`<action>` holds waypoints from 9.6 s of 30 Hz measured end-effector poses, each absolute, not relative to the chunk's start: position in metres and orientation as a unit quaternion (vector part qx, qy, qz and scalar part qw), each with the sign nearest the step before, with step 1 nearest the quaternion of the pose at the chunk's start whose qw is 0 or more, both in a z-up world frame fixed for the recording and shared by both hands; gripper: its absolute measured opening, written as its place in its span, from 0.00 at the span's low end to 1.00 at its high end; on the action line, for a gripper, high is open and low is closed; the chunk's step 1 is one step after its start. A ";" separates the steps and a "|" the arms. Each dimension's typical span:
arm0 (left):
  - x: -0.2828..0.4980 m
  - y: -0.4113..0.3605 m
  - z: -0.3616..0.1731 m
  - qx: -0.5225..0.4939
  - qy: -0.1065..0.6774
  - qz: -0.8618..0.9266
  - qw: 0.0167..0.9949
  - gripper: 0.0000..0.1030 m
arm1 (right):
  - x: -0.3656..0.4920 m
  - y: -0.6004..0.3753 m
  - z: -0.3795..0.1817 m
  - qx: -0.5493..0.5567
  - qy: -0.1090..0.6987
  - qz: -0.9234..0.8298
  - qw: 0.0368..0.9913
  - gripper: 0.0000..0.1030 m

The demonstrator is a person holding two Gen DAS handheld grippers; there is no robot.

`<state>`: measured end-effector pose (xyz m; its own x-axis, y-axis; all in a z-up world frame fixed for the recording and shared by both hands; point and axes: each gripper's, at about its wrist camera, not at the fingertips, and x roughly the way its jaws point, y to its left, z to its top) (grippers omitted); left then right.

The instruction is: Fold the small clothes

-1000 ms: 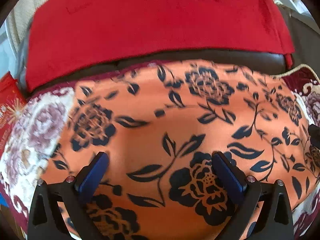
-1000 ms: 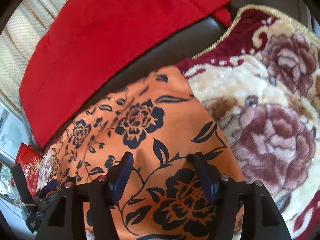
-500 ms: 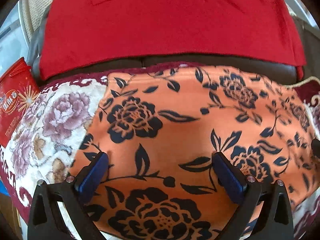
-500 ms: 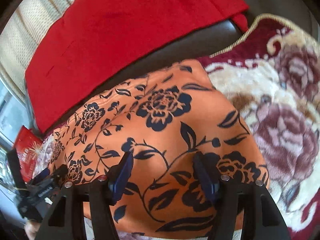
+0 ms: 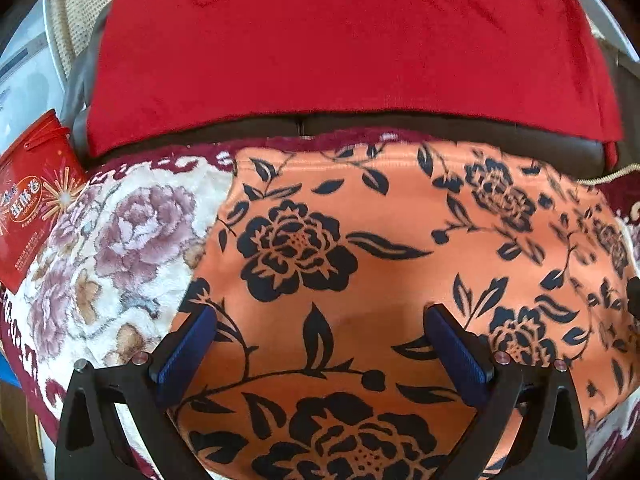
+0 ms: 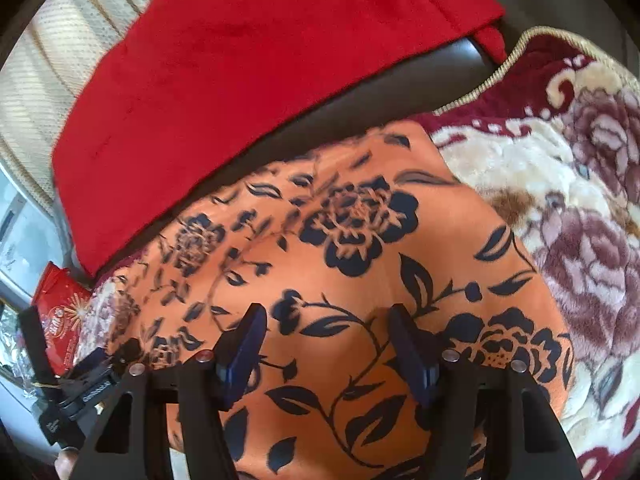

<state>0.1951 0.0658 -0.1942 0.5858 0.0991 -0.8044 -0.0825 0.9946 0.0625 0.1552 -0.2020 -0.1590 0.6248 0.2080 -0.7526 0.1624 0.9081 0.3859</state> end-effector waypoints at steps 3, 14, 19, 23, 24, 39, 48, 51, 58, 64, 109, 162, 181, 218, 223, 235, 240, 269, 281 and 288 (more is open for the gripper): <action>0.189 0.067 -0.181 0.016 0.419 0.053 0.906 1.00 | 0.147 -0.206 -0.146 0.213 0.399 0.013 0.892 0.65; 0.201 0.072 -0.197 0.009 0.465 0.035 0.884 1.00 | 0.147 -0.225 -0.155 0.243 0.415 0.000 0.877 0.64; 0.199 0.074 -0.197 0.023 0.458 0.043 0.888 1.00 | 0.146 -0.225 -0.149 0.239 0.404 -0.014 0.883 0.64; 0.202 0.079 -0.207 0.008 0.478 0.039 0.878 1.00 | 0.152 -0.224 -0.164 0.247 0.434 -0.017 0.866 0.64; 0.200 0.079 -0.203 0.008 0.474 0.037 0.880 1.00 | 0.150 -0.224 -0.160 0.242 0.428 -0.014 0.871 0.64; 0.191 0.061 -0.191 0.037 0.443 0.035 0.895 1.00 | 0.138 -0.238 -0.150 0.240 0.412 -0.005 0.879 0.64; 0.176 0.039 -0.175 0.048 0.419 0.017 0.907 1.00 | 0.083 -0.266 -0.135 0.269 0.357 0.009 0.895 0.64; 0.170 0.033 -0.172 0.054 0.415 0.003 0.908 1.00 | 0.059 -0.273 -0.137 0.303 0.353 0.024 0.885 0.64; 0.163 0.025 -0.176 0.074 0.420 -0.005 0.905 1.00 | 0.031 -0.273 -0.140 0.311 0.345 0.025 0.885 0.64; 0.174 0.023 -0.199 0.084 0.470 -0.013 0.879 1.00 | 0.055 -0.267 -0.168 0.346 0.391 0.037 0.852 0.64; 0.178 0.283 -0.157 -0.145 0.436 0.202 0.865 1.00 | 0.140 -0.109 -0.065 0.305 0.327 0.107 0.888 0.25; 0.171 0.201 -0.209 -0.012 0.493 0.112 0.862 1.00 | 0.285 -0.014 -0.175 0.211 0.467 0.136 0.848 0.42; 0.162 0.187 -0.209 0.024 0.487 0.112 0.866 1.00 | 0.178 -0.041 -0.170 0.154 0.475 0.159 0.852 0.58; 0.175 0.221 -0.196 -0.026 0.474 0.117 0.873 1.00 | 0.253 -0.080 -0.144 0.259 0.466 0.139 0.835 0.35; 0.183 0.208 -0.220 0.018 0.505 0.126 0.854 1.00 | 0.200 -0.072 -0.143 0.194 0.466 0.160 0.848 0.35; 0.137 0.206 -0.175 -0.008 0.440 0.122 0.890 1.00 | 0.117 -0.042 -0.133 0.102 0.408 0.214 0.882 0.36; 0.132 0.194 -0.201 0.028 0.470 0.140 0.871 1.00 | 0.111 -0.030 -0.155 0.070 0.424 0.236 0.872 0.37; 0.113 0.162 -0.185 0.088 0.405 0.193 0.889 1.00 | 0.103 -0.026 -0.157 0.074 0.426 0.258 0.864 0.41; 0.091 0.146 -0.161 0.067 0.370 0.165 0.912 1.00 | 0.091 -0.065 -0.138 0.112 0.394 0.247 0.878 0.41; 0.109 0.142 -0.190 0.066 0.415 0.134 0.897 1.00 | 0.106 -0.069 -0.160 0.131 0.445 0.234 0.854 0.42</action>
<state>0.1087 0.1418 -0.1903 0.6187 0.2964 -0.7276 -0.1860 0.9550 0.2309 0.1062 -0.0689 -0.1600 0.4943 0.5166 -0.6991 -0.2829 0.8561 0.4326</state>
